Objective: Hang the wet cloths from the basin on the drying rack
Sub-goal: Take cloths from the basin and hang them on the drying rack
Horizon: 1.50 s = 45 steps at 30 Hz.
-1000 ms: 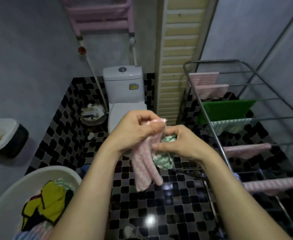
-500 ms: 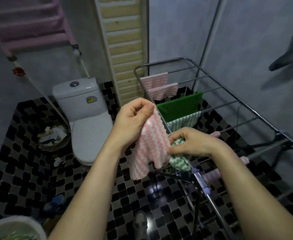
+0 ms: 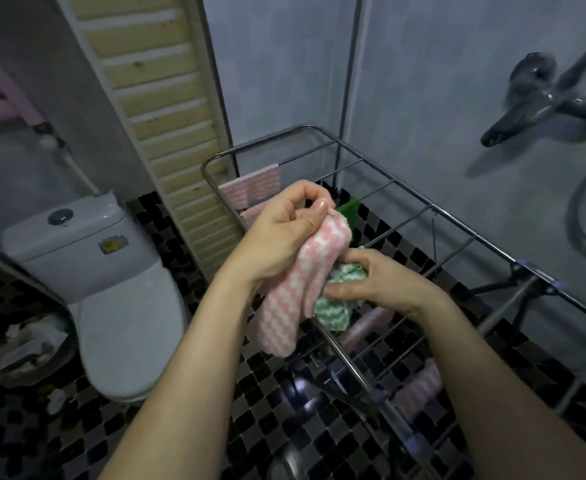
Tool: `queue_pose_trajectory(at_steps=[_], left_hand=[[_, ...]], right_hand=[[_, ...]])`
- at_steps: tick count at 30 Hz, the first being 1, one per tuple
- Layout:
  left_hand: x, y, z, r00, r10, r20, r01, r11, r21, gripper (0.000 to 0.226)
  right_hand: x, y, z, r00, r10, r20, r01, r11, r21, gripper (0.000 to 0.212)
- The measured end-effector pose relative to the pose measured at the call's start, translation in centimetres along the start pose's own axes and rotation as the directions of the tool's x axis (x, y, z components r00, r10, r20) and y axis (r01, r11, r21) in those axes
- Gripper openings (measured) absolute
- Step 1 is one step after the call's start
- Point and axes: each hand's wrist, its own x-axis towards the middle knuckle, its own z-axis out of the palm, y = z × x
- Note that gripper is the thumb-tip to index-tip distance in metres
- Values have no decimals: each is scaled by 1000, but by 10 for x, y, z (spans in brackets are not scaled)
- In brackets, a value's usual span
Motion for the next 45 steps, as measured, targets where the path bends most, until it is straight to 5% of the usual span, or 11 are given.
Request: queue_pose_trajectory(at_steps=[5, 9, 14, 18, 25, 32, 34, 38, 40, 42, 45], left_hand=[[44, -2, 30, 996, 49, 80, -54, 997, 62, 8], [69, -14, 54, 996, 88, 1, -87, 991, 97, 10], [92, -44, 81, 980, 131, -149, -92, 965, 244, 4], [108, -71, 92, 993, 10, -117, 31, 939, 344, 24], [129, -131, 103, 984, -161, 79, 87, 817, 570, 35], [167, -155, 93, 986, -133, -103, 168, 810, 562, 36], [173, -157, 90, 973, -116, -197, 211, 793, 572, 37], [193, -189, 71, 941, -290, -175, 327, 647, 689, 38], [195, -194, 65, 899, -424, -110, 335, 505, 796, 28], [190, -191, 65, 905, -413, -100, 285, 417, 863, 26], [183, -183, 70, 958, -277, -71, 208, 503, 839, 29]], right_hand=[[-4, 10, -42, 988, 6, -156, -16, 998, -66, 13], [-21, 31, -108, 975, 9, -220, -91, 925, -369, 13], [-31, 53, -183, 827, 3, -562, -335, 806, -489, 13], [-16, 67, -216, 630, -1, -776, -402, 855, -327, 2], [25, 111, -232, 440, 232, -868, -338, 938, 79, 6], [80, 115, -242, 246, 219, -944, -308, 941, 138, 14], [98, 109, -239, 240, 178, -954, -289, 952, 104, 16], [139, 113, -232, 386, 237, -892, -300, 946, 121, 30], [133, 112, -229, 376, 214, -901, -384, 921, 59, 29], [113, 108, -235, 321, 128, -939, -480, 876, -45, 27], [83, 110, -249, 395, 181, -901, -595, 798, -100, 29]])
